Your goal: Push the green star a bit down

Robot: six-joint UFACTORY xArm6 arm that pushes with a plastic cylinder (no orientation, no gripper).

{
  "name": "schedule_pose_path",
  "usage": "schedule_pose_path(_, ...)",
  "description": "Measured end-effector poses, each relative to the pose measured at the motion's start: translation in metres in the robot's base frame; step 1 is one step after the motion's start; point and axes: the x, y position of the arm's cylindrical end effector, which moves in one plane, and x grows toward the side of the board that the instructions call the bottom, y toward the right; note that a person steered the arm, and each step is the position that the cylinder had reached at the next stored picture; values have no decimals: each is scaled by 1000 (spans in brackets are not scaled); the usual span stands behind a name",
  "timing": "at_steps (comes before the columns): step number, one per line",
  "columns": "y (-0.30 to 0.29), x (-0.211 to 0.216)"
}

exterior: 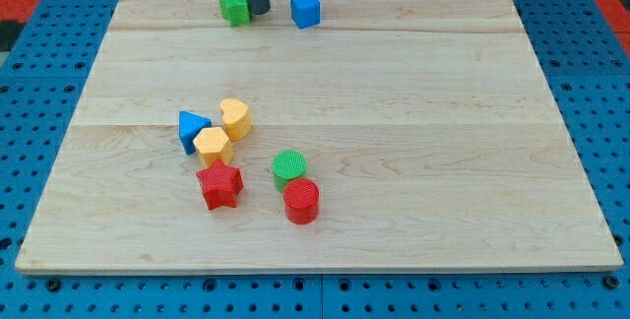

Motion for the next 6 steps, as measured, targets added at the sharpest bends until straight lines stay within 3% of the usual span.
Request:
schedule_pose_path(3,-23,-31)
schedule_pose_path(6,-37,-27)
